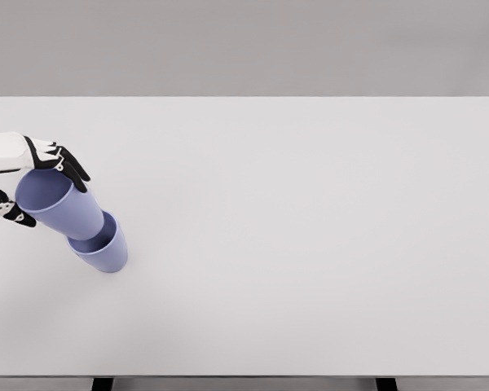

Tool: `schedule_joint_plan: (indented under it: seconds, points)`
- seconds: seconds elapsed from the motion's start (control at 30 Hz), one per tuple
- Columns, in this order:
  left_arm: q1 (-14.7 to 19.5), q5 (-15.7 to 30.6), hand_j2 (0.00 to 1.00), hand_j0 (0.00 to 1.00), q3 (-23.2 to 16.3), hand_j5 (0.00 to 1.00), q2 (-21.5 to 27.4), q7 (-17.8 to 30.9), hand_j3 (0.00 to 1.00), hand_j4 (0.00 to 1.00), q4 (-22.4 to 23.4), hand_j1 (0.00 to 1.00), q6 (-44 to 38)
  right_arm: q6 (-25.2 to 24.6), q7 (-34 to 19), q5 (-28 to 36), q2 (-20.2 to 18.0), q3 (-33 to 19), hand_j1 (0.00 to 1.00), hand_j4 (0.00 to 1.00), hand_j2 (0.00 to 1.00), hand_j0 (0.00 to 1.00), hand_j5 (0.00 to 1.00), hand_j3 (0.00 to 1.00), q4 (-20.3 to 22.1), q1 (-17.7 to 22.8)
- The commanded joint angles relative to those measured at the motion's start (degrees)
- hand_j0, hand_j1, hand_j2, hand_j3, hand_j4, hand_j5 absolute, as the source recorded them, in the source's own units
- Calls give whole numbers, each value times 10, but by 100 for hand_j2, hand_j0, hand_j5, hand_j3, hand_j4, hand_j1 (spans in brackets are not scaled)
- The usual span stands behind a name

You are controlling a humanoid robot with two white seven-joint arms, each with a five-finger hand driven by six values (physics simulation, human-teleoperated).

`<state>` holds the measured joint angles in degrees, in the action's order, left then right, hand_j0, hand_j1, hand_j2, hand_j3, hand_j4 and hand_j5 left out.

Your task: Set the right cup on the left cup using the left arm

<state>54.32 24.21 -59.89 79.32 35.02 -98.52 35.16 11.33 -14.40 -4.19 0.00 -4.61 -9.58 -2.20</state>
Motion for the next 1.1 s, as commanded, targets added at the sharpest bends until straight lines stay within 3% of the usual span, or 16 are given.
schedule_joint_plan:
  seconds: [0.0, 1.07]
  points:
    - [0, 4, 60, 60, 1, 60, -3, 0, 60, 60, 2, 60, -2, 0, 0, 0, 0, 0, 100, 100, 100, 100, 100, 100, 0, 0]
    - [-18, -7, 61, 61, 1, 61, -25, 0, 61, 61, 23, 61, -2, 0, 0, 0, 0, 0, 100, 100, 100, 100, 100, 100, 0, 0]
